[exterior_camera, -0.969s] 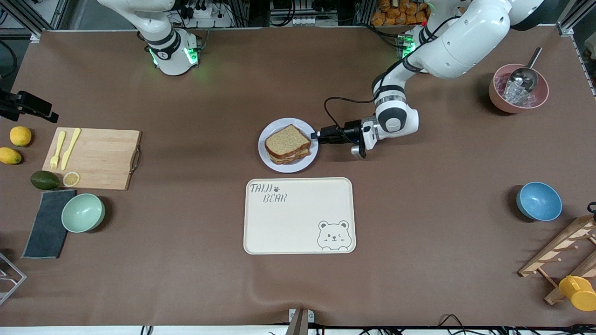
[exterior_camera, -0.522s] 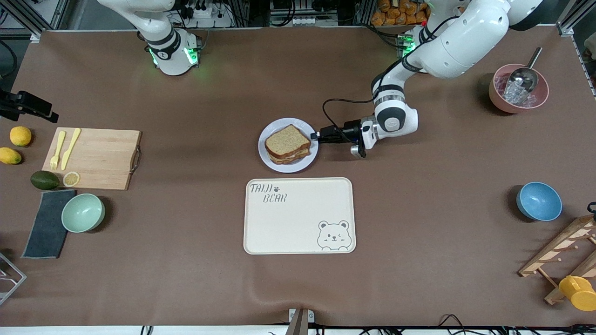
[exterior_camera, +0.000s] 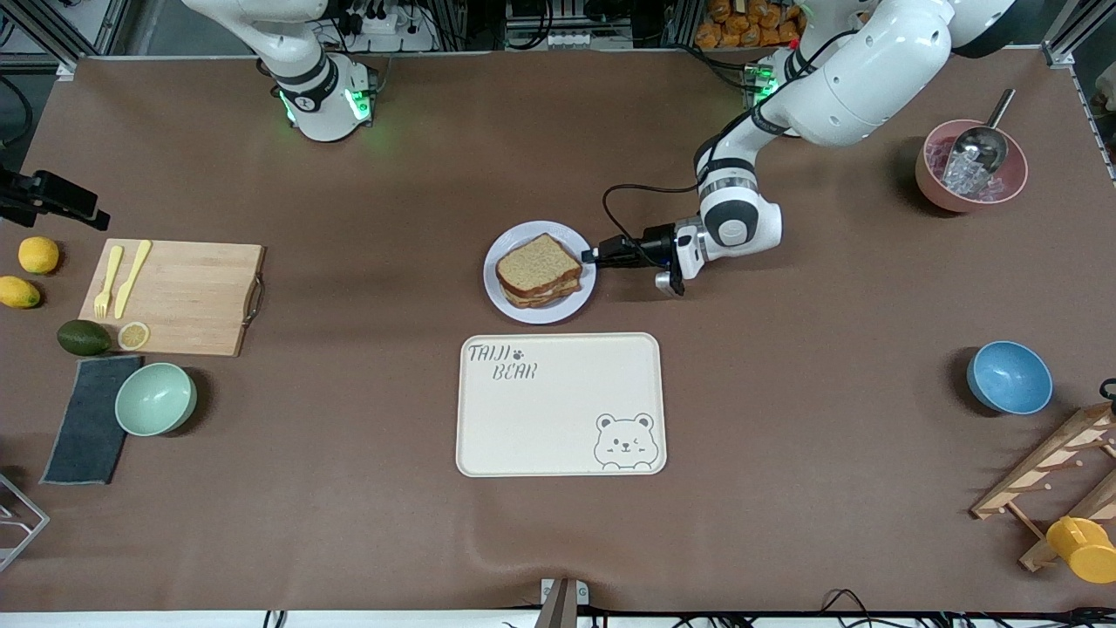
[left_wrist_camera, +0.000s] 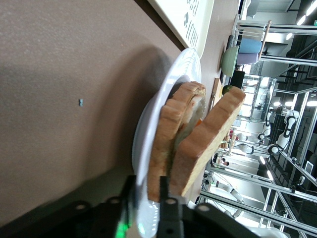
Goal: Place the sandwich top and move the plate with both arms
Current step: 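Slide the plate with the left gripper onto the bear tray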
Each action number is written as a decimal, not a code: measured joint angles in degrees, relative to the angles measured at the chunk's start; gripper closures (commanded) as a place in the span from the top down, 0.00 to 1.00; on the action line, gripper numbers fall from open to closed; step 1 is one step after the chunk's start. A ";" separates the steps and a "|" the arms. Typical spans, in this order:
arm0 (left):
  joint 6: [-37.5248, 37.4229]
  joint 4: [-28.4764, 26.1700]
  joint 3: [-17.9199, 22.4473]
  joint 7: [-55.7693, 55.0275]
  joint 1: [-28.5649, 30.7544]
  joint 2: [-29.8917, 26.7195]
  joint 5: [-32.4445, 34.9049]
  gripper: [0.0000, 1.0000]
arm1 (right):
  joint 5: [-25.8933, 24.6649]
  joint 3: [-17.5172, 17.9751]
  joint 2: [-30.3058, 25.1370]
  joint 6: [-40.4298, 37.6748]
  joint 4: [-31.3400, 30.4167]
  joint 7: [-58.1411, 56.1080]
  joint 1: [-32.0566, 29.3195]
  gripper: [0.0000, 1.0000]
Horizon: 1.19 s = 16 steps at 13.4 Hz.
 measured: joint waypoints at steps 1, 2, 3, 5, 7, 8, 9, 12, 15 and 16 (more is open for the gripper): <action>0.02 0.00 0.00 0.07 0.00 0.00 0.00 0.03 | 0.00 0.00 0.00 0.00 0.00 0.00 0.00 1.00; 0.06 0.00 0.00 0.17 0.00 0.01 0.00 0.00 | 0.00 0.00 0.00 0.00 0.00 0.00 0.00 1.00; -0.06 0.04 -0.03 0.56 0.00 0.00 0.00 0.00 | 0.00 0.00 0.00 -0.03 0.00 0.00 0.00 1.00; -0.09 0.20 -0.10 1.10 0.00 0.00 0.00 0.00 | 0.00 0.00 0.01 -0.09 0.00 0.00 0.00 1.00; -0.12 0.49 -0.25 1.39 0.00 0.00 0.00 0.00 | 0.00 0.00 0.02 -0.09 0.00 0.00 0.00 1.00; -0.12 0.69 -0.41 1.44 0.01 0.00 0.00 0.00 | 0.00 0.00 0.02 -0.09 0.00 0.00 0.00 1.00; -0.12 0.88 -0.62 1.72 0.02 0.00 0.00 0.00 | 0.00 0.00 0.02 -0.09 0.00 0.00 0.00 1.00; -0.11 1.11 -0.81 3.45 0.08 0.00 0.00 0.00 | 0.00 0.00 0.02 -0.10 0.00 0.00 0.00 1.00; -0.80 1.51 -1.01 4.69 0.15 -0.03 0.00 0.00 | 0.00 0.00 0.02 -0.10 0.00 0.00 0.00 1.00; -1.50 1.60 -1.03 6.08 0.18 -0.03 0.00 0.00 | 0.00 0.00 0.02 -0.10 0.00 0.00 0.00 1.00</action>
